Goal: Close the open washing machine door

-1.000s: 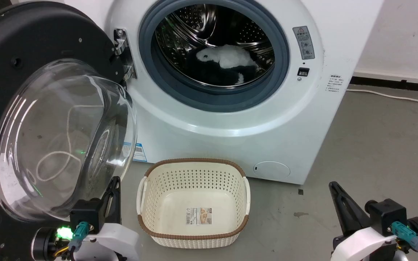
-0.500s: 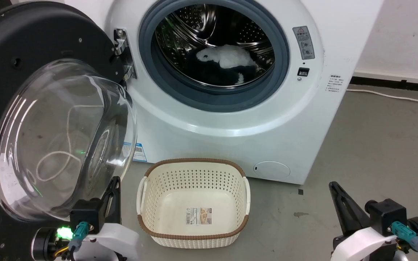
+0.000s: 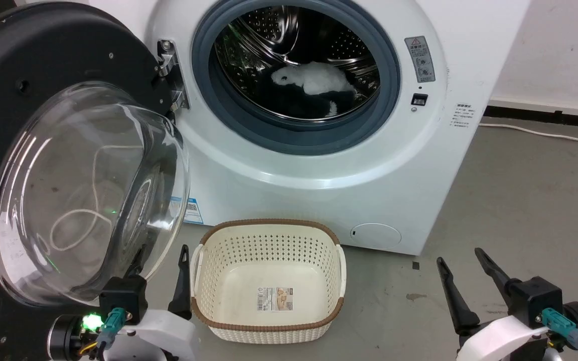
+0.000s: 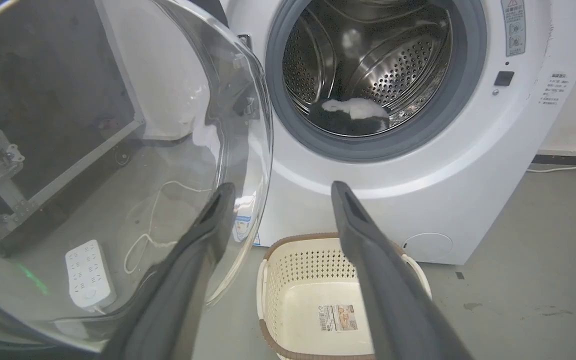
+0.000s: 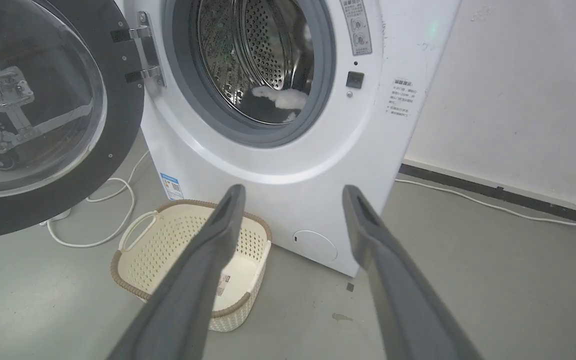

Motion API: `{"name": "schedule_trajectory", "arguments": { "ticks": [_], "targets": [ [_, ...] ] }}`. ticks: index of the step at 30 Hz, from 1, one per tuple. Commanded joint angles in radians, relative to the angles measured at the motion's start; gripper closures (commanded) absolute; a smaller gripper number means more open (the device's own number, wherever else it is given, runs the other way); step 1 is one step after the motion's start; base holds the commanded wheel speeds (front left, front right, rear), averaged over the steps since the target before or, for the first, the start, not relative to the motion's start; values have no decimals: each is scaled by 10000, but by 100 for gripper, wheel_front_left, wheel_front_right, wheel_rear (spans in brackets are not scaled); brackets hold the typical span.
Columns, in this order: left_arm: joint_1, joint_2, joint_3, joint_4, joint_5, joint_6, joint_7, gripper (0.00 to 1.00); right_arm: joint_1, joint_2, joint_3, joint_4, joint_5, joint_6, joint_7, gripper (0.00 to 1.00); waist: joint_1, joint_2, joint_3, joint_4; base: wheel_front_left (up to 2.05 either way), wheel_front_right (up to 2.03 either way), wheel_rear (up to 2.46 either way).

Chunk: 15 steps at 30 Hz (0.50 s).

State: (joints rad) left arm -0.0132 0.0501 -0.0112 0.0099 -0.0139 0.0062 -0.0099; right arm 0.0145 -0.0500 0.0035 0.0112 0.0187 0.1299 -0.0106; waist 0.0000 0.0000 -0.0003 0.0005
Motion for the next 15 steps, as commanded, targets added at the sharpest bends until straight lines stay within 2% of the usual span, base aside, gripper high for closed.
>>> {"name": "schedule_trajectory", "arguments": {
  "ticks": [1,6,7,8,9,15],
  "targets": [
    [58,0,-37,45,-128,5,-92,0,90,0,22,52,119,1,-89,0,0,0,-2,3,0,0,0],
    [78,0,-116,104,-247,0,-197,0,150,0,47,97,259,1,-193,0,0,0,-4,10,0,0,0],
    [82,0,-131,116,-272,-2,-218,19,163,0,53,107,288,1,-214,0,0,0,-4,12,0,0,0],
    [85,0,-145,126,-293,-2,-239,79,175,0,58,118,317,1,-234,0,0,0,-5,14,0,0,0],
    [88,0,-160,134,-323,-10,-260,100,188,0,64,129,346,1,-255,0,0,0,-5,17,0,0,0],
    [91,0,-217,-8,-485,-85,-387,100,263,0,86,199,528,1,-381,0,0,0,-7,59,0,0,0]
  ]
}}
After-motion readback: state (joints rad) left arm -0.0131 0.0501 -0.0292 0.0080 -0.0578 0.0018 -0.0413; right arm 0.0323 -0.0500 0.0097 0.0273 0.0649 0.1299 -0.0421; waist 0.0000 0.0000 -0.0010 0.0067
